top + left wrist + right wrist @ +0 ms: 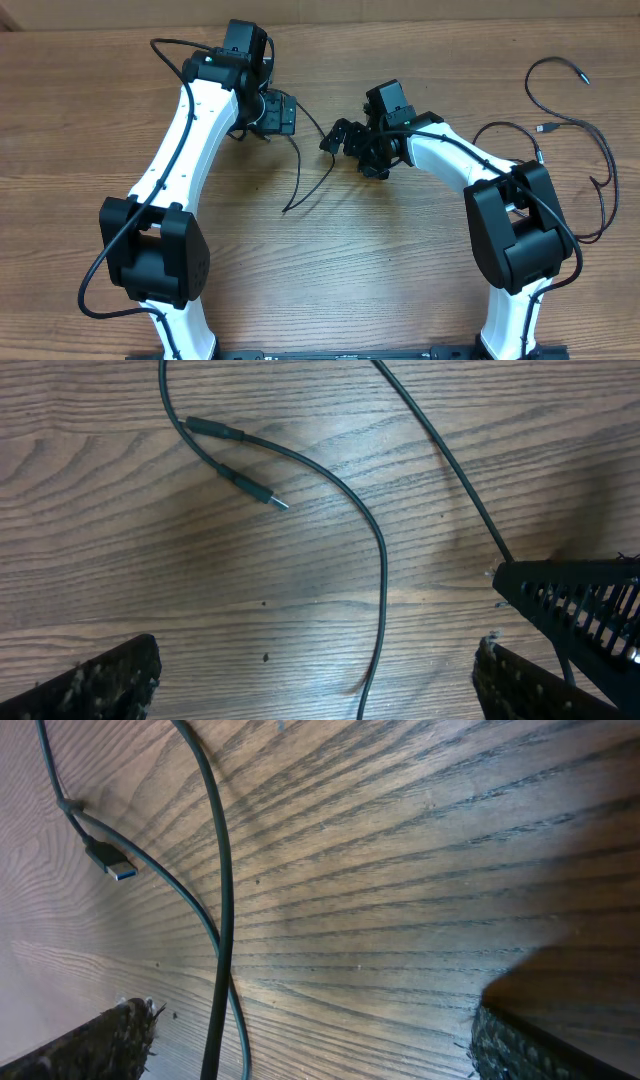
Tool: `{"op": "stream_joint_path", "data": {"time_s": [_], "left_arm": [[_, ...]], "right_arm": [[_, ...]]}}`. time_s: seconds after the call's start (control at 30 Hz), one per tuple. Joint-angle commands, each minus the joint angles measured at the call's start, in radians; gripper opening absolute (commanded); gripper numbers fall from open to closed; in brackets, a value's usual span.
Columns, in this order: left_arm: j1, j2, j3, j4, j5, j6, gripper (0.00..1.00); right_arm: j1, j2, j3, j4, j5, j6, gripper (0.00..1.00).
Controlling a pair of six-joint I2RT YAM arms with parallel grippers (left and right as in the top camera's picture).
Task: Untangle cables
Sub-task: 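Move the right gripper left to the cable beside the left gripper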
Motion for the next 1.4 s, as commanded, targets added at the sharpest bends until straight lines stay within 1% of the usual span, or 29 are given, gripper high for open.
{"op": "stream_joint_path", "data": {"time_s": [0.0, 0.93, 1.03, 1.2, 1.23, 1.27, 1.33, 1.37], "left_arm": [[0.002, -0.004, 0.026, 0.000, -0.006, -0.018, 1.00], [0.002, -0.004, 0.026, 0.000, -0.006, -0.018, 0.99], [0.002, -0.004, 0.026, 0.000, -0.006, -0.018, 1.00], [0.002, -0.004, 0.026, 0.000, -0.006, -0.018, 1.00], [0.002, -0.004, 0.026, 0.000, -0.006, -0.018, 1.00], [0.002, -0.004, 0.026, 0.000, -0.006, -0.018, 1.00], [0.002, -0.004, 0.026, 0.000, -0.006, -0.018, 1.00], [0.002, -0.004, 0.026, 0.000, -0.006, -0.018, 1.00]], "right_arm": [[-0.002, 0.013, -0.007, 0.006, 0.010, 0.004, 1.00], [-0.002, 0.013, -0.007, 0.010, 0.009, 0.005, 1.00], [-0.002, 0.013, -0.007, 0.008, -0.024, 0.005, 1.00], [-0.002, 0.013, -0.007, -0.056, -0.008, -0.003, 1.00], [-0.002, 0.013, -0.007, -0.058, 0.002, -0.003, 0.96], [-0.002, 0.013, -0.007, -0.053, -0.002, 0.004, 0.87], [0.000, 0.013, -0.007, -0.040, -0.030, 0.005, 0.79], [0.005, 0.013, -0.007, -0.032, -0.066, 0.005, 0.76]]}}
